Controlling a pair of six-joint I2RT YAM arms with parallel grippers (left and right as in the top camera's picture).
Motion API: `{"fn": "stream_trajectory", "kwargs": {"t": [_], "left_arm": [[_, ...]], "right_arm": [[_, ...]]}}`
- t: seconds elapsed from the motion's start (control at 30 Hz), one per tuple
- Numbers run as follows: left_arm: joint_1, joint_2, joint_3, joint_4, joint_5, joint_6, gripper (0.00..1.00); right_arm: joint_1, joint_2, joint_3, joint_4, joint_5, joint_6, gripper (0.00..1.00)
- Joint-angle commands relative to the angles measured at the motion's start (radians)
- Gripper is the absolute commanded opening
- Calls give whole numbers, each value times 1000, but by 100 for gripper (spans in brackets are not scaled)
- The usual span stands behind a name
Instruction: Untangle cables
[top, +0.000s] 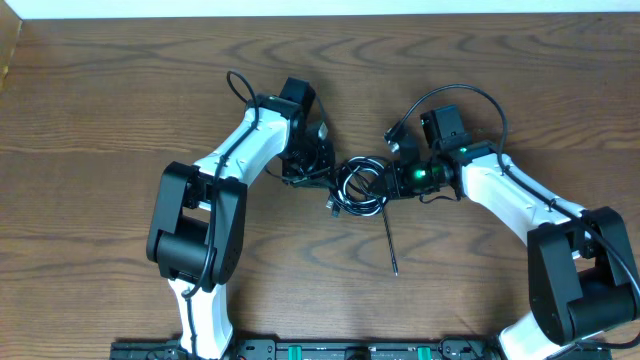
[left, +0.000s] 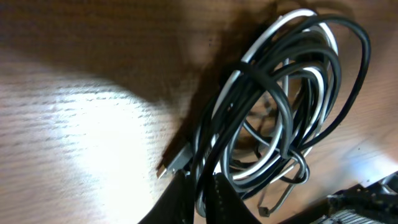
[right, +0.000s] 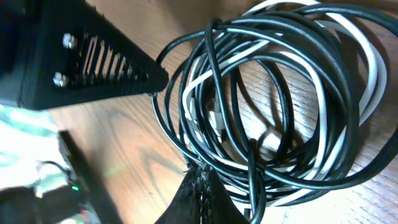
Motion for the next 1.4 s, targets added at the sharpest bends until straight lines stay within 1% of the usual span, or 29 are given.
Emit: {"fn": "stream_trajectory", "kwargs": {"t": [0.0, 0.03, 0.1, 0.17, 0.2, 0.27, 0.37, 0.43, 0.53, 0.63, 0.67, 0.77, 0.8, 0.93, 1.13, 1.37], "left_arm": [[2, -38, 73, -30, -40, 30, 17], [2, -47, 78, -37, -40, 29, 17], [0, -63, 80, -61, -40, 29, 24], [-2, -63, 80, -95, -40, 19, 35], [-3, -61, 76, -112, -40, 11, 39], [-10, -61, 59, -126, -40, -7, 46], [-26, -58, 35, -126, -40, -17, 52], [-41, -49, 19, -123, -40, -41, 53], [-67, -26, -7, -111, -40, -67, 53], [-78, -6, -31, -72, -41, -69, 52], [-78, 0, -36, -60, -41, -70, 45], [-78, 16, -42, -16, -41, -88, 31], [-78, 21, -42, 2, -41, -88, 31], [-78, 32, -42, 65, -42, -88, 30], [-85, 56, -42, 84, -56, -88, 31], [-90, 61, -42, 140, -59, -88, 30]], "right_arm": [[-25, 9, 18, 12, -55, 97, 1], [-30, 9, 18, 12, -55, 104, 1], [-37, 9, 18, 11, -40, 97, 1], [-34, 9, 18, 6, 11, 28, 1], [-26, 9, 18, -3, 51, -1, 5], [-2, 9, 18, -20, 124, -31, 18], [29, 9, 18, -26, 229, -73, 26], [48, 9, 18, -25, 306, -104, 28], [77, 9, 18, -23, 376, -160, 28], [109, 9, 18, -15, 375, -205, 26], [117, 9, 18, -12, 376, -214, 25], [135, 9, 18, -8, 377, -234, 24], [136, 9, 18, -7, 376, -240, 23], [138, 9, 18, -9, 379, -251, 18], [146, 9, 18, -50, 460, -251, 19], [158, 9, 16, -64, 466, -250, 19]]}}
